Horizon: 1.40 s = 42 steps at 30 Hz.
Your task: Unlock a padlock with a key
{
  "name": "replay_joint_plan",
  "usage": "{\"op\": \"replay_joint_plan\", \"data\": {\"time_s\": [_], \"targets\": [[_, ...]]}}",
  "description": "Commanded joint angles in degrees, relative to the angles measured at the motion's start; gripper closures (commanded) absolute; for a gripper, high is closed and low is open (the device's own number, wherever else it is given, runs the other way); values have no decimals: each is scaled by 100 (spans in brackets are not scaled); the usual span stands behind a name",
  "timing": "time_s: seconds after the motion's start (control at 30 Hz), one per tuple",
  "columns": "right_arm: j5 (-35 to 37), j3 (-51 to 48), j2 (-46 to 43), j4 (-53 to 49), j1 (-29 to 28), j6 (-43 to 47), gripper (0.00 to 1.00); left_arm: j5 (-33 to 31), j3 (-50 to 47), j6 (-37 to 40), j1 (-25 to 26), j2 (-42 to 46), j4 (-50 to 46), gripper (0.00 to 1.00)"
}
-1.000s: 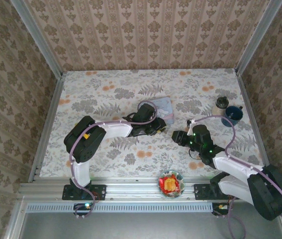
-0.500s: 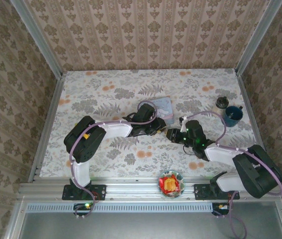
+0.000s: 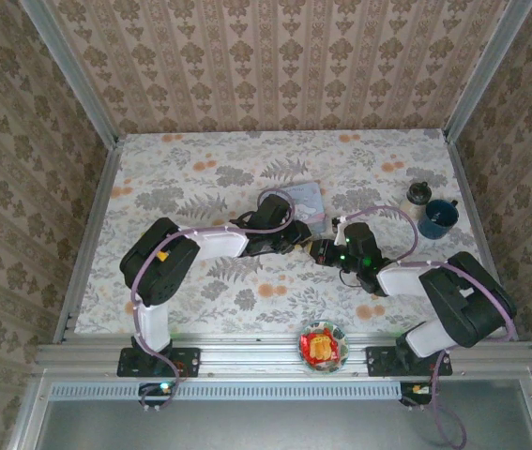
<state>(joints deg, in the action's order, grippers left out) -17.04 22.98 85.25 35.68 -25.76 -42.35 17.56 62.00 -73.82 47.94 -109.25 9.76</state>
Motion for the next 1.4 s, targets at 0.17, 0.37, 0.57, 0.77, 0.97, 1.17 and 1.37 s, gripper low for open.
{"op": "replay_joint_plan", "data": {"time_s": [0.17, 0.37, 0.57, 0.77, 0.97, 1.17, 1.37], "targets": [[-237, 39, 343, 523, 142, -1130, 100, 893, -225, -610, 118, -202, -602, 100], [-732, 87, 937, 1387, 203, -2584, 100, 918, -173, -475, 145, -171, -397, 100], [-1010, -3, 1835, 3384, 198, -3941, 100, 959, -221, -390, 192, -182, -56, 100], [-937, 58, 2167, 3907, 168, -4507, 100, 938, -476, -405, 239, -175, 868, 85], [-734, 37, 1916, 3881, 176, -4686, 100, 594, -807, -211, 250, 56, 1370, 53], [-565, 136, 2040, 3885, 172, -4774, 100, 347, -1202, -385, 249, 164, 2084, 17], [-464, 176, 2105, 3868, 176, -4717, 100, -54, -1583, -338, 215, 420, 2208, 15]]}}
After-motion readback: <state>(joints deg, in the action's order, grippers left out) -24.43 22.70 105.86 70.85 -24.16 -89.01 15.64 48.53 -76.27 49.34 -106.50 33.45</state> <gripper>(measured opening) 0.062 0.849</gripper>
